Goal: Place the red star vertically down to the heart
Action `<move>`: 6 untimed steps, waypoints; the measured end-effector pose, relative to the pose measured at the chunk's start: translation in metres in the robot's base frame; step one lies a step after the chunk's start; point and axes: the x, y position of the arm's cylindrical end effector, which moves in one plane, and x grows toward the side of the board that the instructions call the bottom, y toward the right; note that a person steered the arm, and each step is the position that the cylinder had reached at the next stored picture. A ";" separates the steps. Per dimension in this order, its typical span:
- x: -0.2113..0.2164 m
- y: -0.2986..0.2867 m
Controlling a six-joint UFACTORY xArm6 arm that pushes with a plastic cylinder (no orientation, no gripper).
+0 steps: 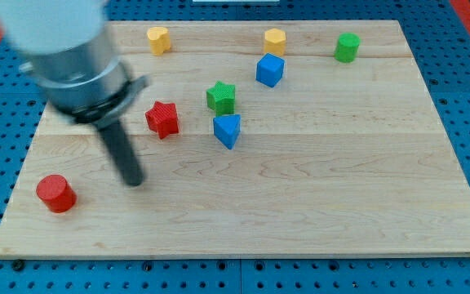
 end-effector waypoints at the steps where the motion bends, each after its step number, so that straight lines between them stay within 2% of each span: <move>1: -0.062 0.020; 2: -0.107 0.019; 3: -0.131 0.022; 4: -0.139 -0.043; 5: -0.103 -0.039; 6: -0.144 -0.012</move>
